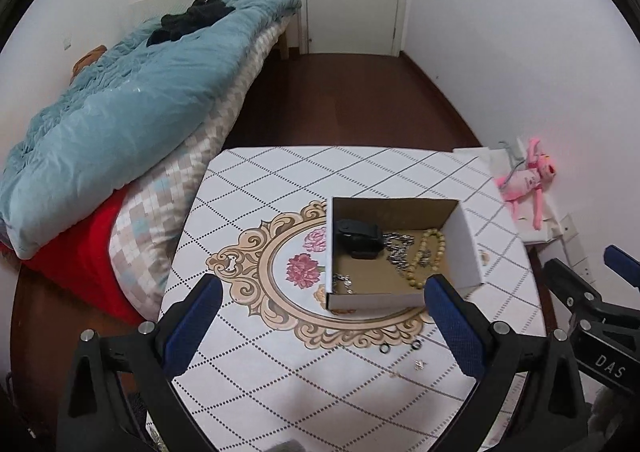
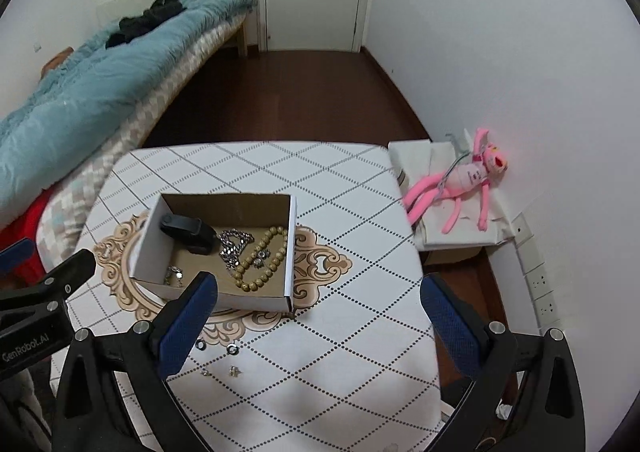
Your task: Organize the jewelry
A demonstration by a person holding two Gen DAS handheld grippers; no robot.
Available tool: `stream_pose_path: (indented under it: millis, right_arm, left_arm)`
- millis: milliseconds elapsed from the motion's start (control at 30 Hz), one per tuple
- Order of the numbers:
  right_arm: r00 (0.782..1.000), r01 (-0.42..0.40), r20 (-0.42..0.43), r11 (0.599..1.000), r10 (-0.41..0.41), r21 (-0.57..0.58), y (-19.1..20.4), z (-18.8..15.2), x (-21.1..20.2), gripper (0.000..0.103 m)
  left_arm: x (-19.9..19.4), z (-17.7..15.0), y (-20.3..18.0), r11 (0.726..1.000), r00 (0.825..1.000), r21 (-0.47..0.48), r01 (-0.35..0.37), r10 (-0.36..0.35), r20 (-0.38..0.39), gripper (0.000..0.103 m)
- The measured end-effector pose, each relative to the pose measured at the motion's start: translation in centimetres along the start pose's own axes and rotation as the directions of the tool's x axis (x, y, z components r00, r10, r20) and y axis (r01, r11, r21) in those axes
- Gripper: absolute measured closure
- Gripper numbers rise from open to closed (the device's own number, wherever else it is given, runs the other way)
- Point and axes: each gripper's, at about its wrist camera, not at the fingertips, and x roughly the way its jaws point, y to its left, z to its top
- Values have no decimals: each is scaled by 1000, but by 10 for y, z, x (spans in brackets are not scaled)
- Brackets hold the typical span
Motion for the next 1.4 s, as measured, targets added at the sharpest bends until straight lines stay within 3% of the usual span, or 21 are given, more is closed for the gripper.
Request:
stream_pose_path:
  millis: [300, 467, 567, 633, 733, 1000, 1067, 1100, 1200, 1300, 1400]
  right_arm:
    - [998, -54, 42, 998, 52, 40, -5, -9, -44, 0]
    - [996, -74, -44, 996, 76, 44, -2, -40, -19, 1]
    - [982, -159, -99, 986, 164, 57, 5, -69, 13, 3]
    - [967, -209, -133, 975, 218, 77, 11, -85, 36, 27]
    - [946, -248, -188, 964, 263, 100, 21, -109, 76, 52]
    - [923, -296, -228, 950, 311, 98, 49, -131, 113, 55]
    - [936, -271, -217, 961, 277, 61, 56, -130, 116, 55]
    - [938, -269, -213, 962, 273, 51, 58, -129, 115, 60]
    - [956, -209, -216, 977, 196, -37, 70, -129, 116, 88]
    - [964, -189, -208, 978, 167, -92, 76, -132, 114, 91]
    - [965, -195, -191, 978, 179, -73, 71, -131, 110, 96]
  left_arm:
    - [-29, -10, 1, 1000, 1000, -19, 2, -1, 23, 0]
    - [-3, -40, 6, 999, 998, -9, -44, 44, -37, 0]
    - [35, -67, 13, 997, 989, 0, -83, 82, -126, 0]
    - [55, -81, 18, 995, 980, 4, -98, 97, -174, 0]
    - [86, -101, 24, 992, 962, 23, -126, 128, -242, 0]
    - [109, -121, 31, 989, 942, 27, -144, 146, -302, 0]
    - [111, -120, 33, 989, 940, 20, -144, 143, -310, 0]
    - [112, -121, 33, 989, 939, 18, -144, 143, -312, 0]
    - [113, -119, 32, 989, 938, 23, -145, 145, -314, 0]
    - [113, -120, 31, 989, 940, 25, -144, 145, -310, 0]
    - [111, -120, 26, 991, 944, 25, -131, 132, -302, 0]
